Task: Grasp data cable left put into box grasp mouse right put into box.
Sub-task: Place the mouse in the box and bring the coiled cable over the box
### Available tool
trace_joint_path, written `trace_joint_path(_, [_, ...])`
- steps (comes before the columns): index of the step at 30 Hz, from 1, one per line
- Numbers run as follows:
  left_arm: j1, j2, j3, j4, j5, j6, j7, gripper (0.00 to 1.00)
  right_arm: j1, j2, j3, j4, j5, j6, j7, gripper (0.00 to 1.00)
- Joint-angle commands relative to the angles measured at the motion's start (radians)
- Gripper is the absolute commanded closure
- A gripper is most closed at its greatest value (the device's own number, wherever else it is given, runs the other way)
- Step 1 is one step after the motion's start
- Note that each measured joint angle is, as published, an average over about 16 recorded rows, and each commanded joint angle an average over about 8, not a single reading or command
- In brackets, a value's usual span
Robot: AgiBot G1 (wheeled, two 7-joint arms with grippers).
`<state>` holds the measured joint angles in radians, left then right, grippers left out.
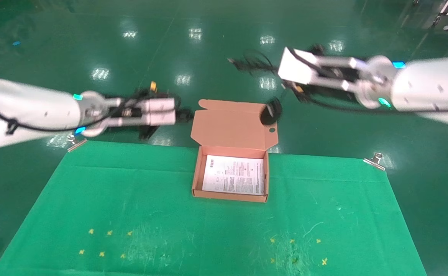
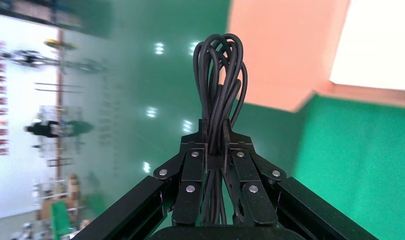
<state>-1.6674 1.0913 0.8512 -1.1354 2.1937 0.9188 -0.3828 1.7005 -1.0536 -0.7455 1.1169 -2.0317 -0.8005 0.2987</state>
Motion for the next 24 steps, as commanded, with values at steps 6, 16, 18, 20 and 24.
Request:
trace_joint_path(6, [-0.038,0.048,-0.011,0.008,0.049,-0.062,-0.015,1.00,0.094,-0.104,-0.009,-0.132,0.026,0.012,-0.077,1.00])
trace_joint_path(16, [-0.046,0.054,-0.014,0.007,0.056,-0.076,-0.015,1.00,0.122,-0.126,-0.016,-0.174,0.028,-0.002,-0.090,1.00])
trace_joint_path(18, [-0.044,0.052,-0.014,0.008,0.053,-0.072,-0.016,1.00,0.115,-0.125,-0.019,-0.171,0.026,-0.006,-0.090,1.00])
trace_joint_path(20, [-0.041,0.050,-0.013,0.008,0.050,-0.068,-0.016,1.00,0.109,-0.127,-0.024,-0.173,0.024,-0.011,-0.090,1.00])
trace_joint_path(24, [-0.030,0.045,-0.007,0.006,0.048,-0.056,-0.015,1.00,0.093,-0.135,-0.037,-0.182,0.010,-0.018,-0.087,1.00])
